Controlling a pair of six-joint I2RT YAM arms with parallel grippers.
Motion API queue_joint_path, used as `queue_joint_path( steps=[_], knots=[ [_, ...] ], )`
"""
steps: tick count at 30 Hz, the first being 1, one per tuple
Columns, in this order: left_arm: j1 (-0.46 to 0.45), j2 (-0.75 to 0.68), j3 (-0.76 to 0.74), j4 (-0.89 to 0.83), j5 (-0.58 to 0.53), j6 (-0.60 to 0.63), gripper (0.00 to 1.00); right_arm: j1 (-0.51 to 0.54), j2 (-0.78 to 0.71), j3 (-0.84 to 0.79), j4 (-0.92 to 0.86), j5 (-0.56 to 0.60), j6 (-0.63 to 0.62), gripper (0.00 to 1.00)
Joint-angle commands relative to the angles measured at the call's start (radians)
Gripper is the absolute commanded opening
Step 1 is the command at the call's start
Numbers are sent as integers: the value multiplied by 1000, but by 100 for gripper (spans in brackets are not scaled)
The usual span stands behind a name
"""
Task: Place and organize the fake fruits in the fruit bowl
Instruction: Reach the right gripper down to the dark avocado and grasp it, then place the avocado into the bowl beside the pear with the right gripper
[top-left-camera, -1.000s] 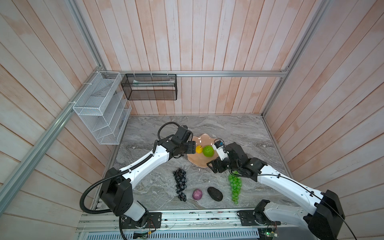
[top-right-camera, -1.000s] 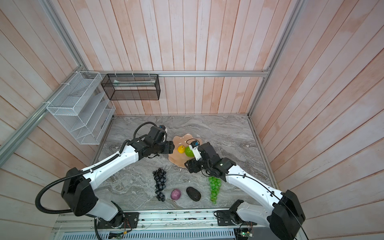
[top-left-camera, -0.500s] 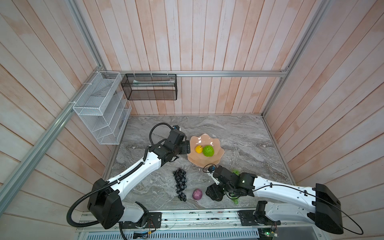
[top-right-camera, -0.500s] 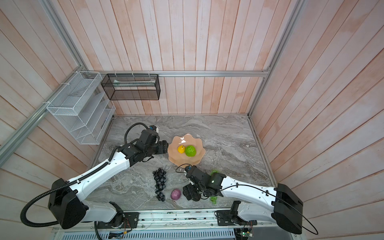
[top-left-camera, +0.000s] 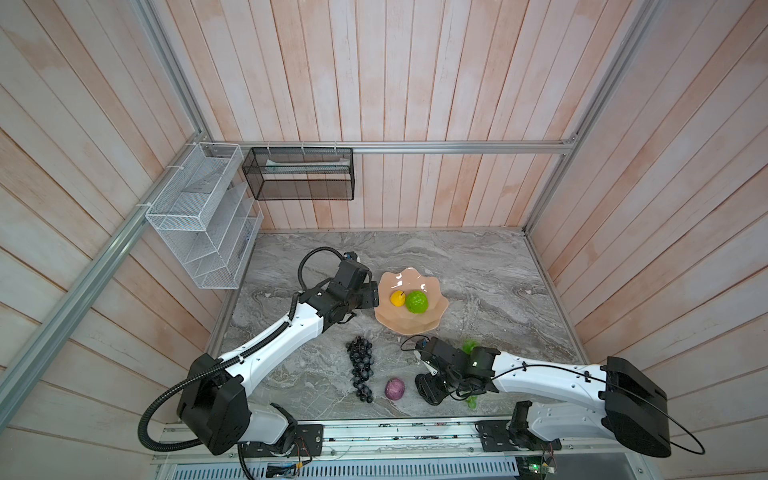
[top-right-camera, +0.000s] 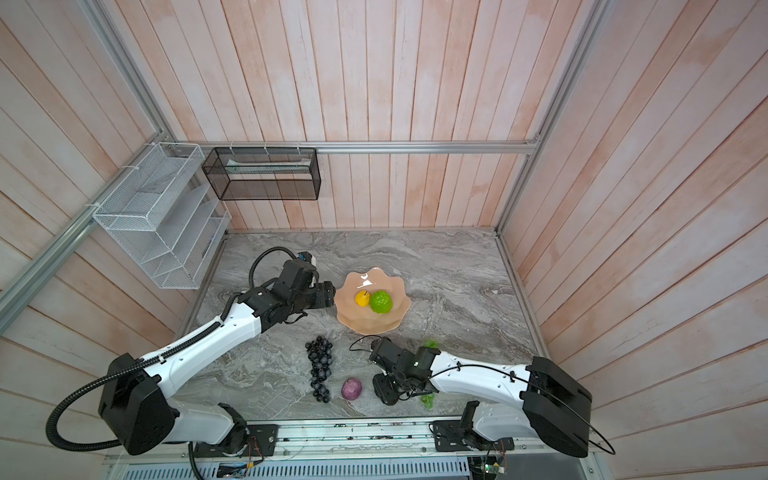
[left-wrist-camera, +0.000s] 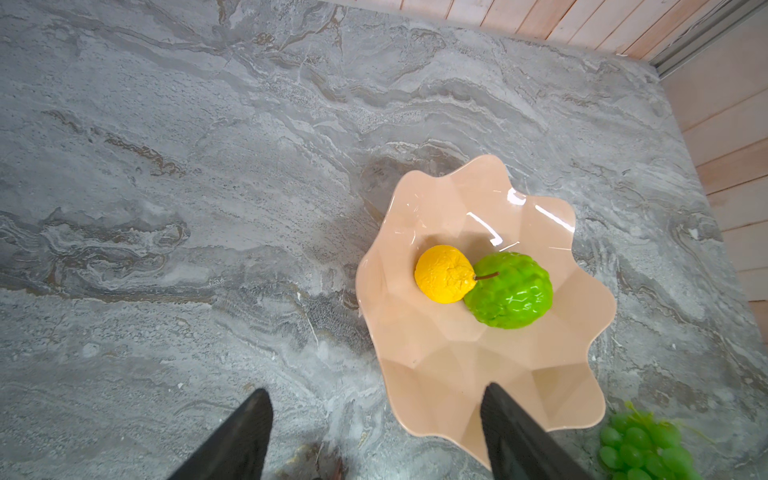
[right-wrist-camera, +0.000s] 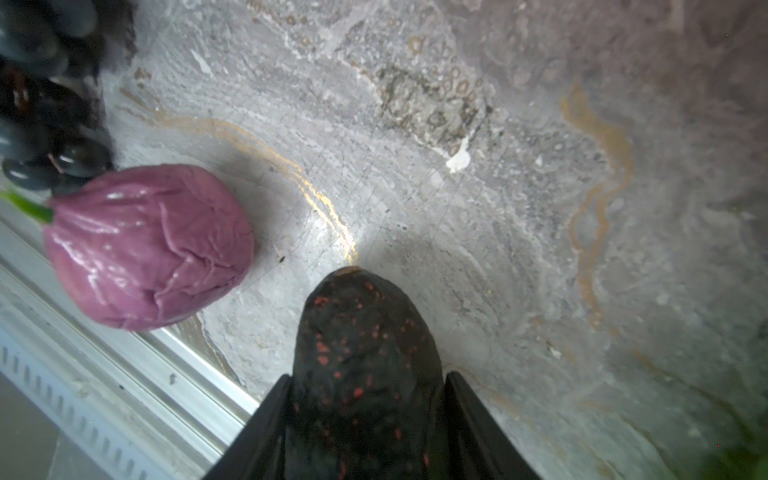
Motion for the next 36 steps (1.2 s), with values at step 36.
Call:
queue_joint_path(
  steps=[36],
  knots=[
    [103, -159, -83, 13, -12, -27, 81, -361, 401, 613, -86, 131, -609, 37]
  ],
)
